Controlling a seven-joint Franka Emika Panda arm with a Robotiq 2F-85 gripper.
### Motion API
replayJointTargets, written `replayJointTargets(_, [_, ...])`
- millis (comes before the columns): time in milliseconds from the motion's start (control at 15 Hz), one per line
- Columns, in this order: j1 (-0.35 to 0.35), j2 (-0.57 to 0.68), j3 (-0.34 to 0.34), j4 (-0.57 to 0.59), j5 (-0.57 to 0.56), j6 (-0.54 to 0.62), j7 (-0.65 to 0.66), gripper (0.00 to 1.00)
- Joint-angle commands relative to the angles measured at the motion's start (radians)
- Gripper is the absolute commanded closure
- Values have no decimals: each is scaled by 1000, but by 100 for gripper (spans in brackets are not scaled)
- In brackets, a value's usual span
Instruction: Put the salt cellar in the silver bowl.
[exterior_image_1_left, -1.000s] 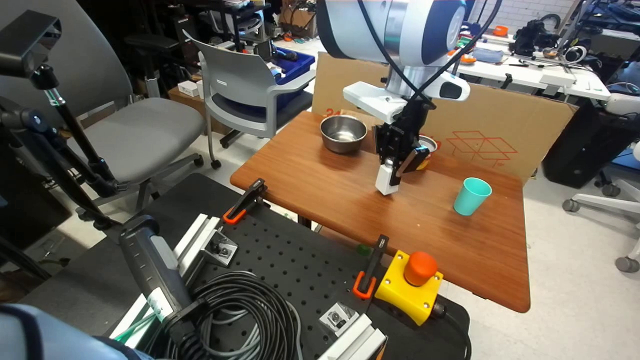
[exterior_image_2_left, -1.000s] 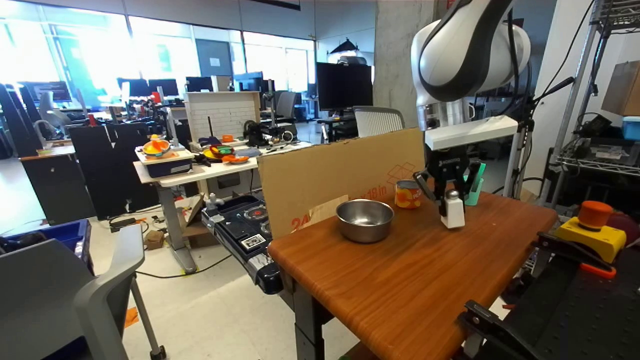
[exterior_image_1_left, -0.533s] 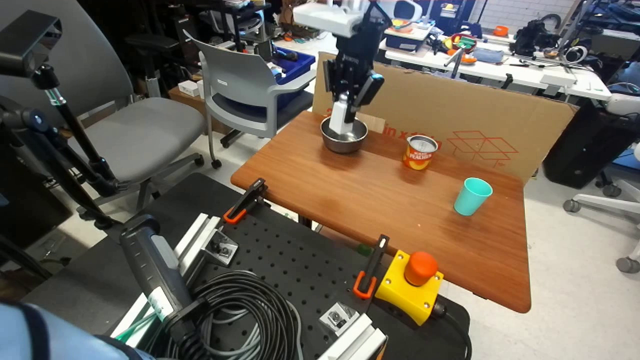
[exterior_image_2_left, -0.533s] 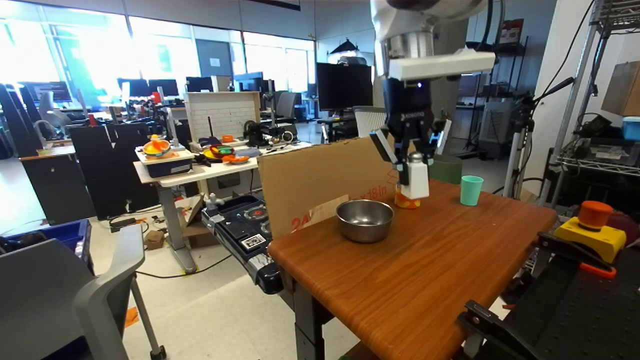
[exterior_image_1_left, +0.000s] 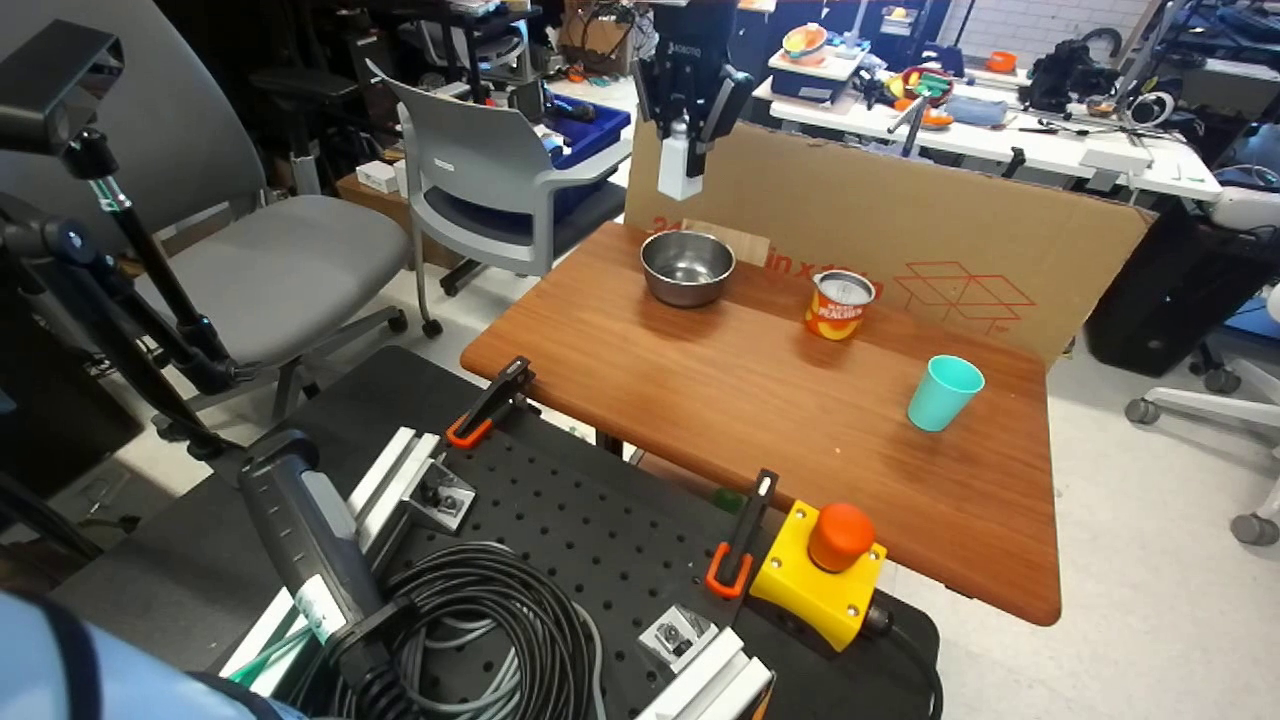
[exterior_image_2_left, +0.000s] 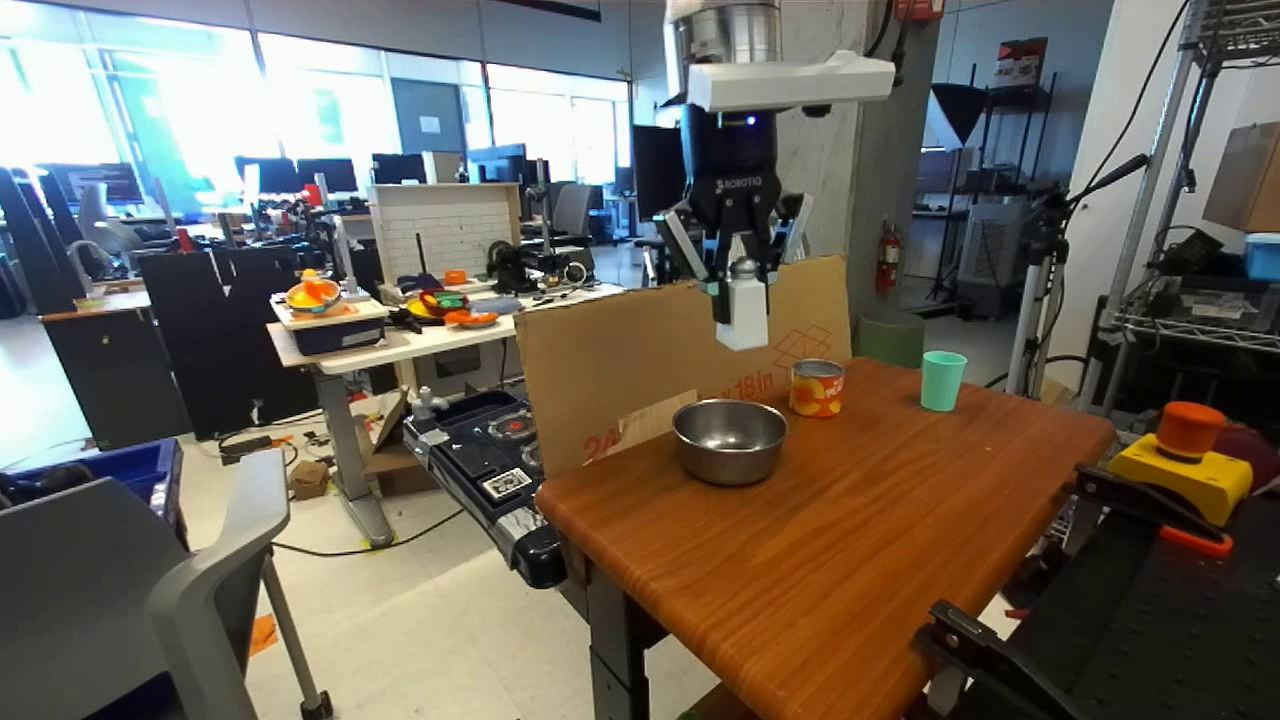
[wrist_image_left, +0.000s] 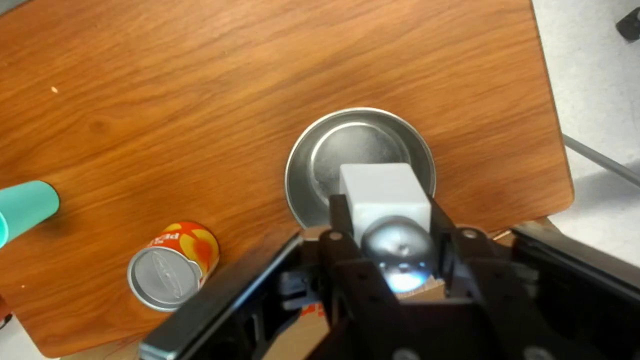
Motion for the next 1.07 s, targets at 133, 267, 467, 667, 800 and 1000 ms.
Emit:
replayJointTargets(133, [24, 143, -22, 114, -44, 98, 4, 89])
replayJointTargets(267, [26, 183, -28, 144, -40, 109, -8, 89])
replayJointTargets(467, [29, 240, -36, 188, -29, 89, -16, 89])
replayJointTargets(667, [34, 282, -40, 212, -24, 73, -23, 89])
replayJointTargets(800, [40, 301, -44, 224, -24, 66, -19, 89])
replayJointTargets(1000, [48, 322, -49, 236, -25, 60, -19, 89])
